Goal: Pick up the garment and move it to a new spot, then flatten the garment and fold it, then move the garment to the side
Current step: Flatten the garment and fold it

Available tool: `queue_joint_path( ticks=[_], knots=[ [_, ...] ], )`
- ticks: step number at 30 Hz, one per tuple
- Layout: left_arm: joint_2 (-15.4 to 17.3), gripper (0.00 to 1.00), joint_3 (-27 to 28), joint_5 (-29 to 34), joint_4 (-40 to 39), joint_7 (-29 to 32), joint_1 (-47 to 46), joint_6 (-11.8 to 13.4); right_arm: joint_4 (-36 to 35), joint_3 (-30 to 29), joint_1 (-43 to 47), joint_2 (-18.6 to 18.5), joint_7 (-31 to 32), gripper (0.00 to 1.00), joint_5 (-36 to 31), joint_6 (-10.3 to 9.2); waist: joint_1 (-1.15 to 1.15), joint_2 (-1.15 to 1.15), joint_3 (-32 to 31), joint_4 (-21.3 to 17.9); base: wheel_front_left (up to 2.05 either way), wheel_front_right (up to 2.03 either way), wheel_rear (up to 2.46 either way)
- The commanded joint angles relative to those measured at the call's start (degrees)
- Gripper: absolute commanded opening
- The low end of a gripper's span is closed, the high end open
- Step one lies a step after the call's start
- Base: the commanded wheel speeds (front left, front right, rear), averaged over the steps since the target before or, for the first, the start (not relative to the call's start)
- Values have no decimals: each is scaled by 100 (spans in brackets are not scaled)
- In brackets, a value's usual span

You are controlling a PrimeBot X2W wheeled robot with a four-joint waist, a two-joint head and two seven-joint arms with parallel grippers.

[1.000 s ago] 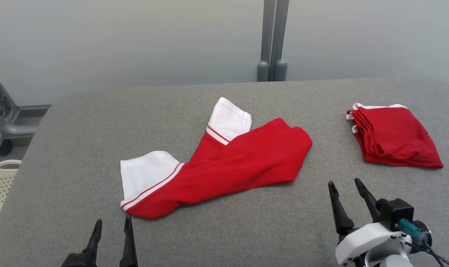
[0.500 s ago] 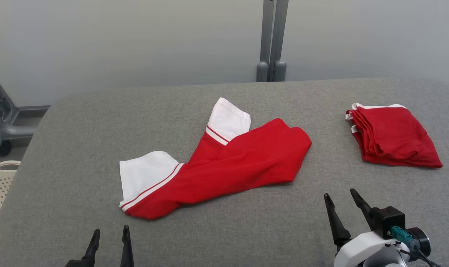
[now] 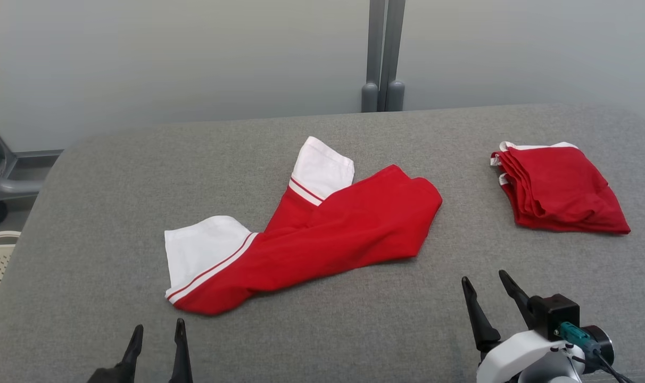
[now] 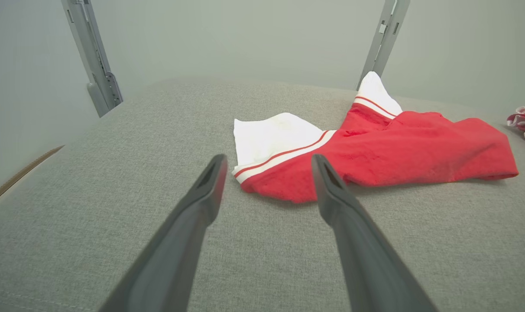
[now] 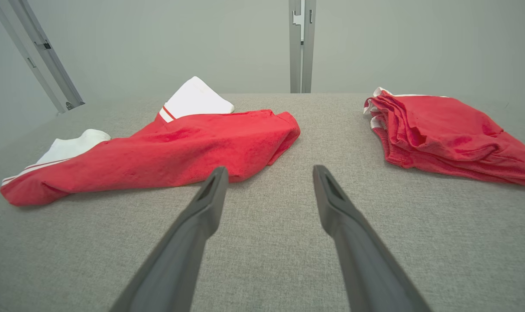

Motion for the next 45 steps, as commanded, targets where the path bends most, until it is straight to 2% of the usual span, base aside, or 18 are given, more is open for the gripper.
queue_joint_path(
  ticks=[1,6,11,17,24,30,35,45],
  knots=[
    [27,100,41,-62,-10,23,-120,-11,-1,0,-66,-10,25,100,9,-5,0,0,18,6,0,0,0],
    [81,100,116,-272,123,307,-394,-81,81,169,-353,-10,301,100,177,-5,0,0,140,-7,0,0,0],
    [161,100,56,-299,398,956,-935,-8,289,586,-947,-292,1160,100,389,-6,0,0,338,-13,0,0,0],
    [340,100,-75,-268,897,2123,-2017,35,536,839,-2130,-677,2360,100,959,-4,0,0,885,-40,0,0,0],
    [482,100,-145,-162,1515,2882,-3321,177,1048,1097,-3632,-981,3218,100,1185,-4,0,0,1499,34,0,0,0],
    [583,100,-206,-77,2111,3180,-4129,254,1608,1311,-4566,-1250,3343,100,1160,-4,0,0,1924,92,0,0,0],
    [740,100,-242,-23,2556,3288,-4632,212,1963,1525,-5144,-1431,3272,100,1195,-4,0,0,2202,95,0,0,0],
    [777,100,-311,-56,3158,3242,-5262,148,2530,1848,-5874,-1548,3107,100,1277,-4,0,0,2612,180,0,0,0]
  ],
)
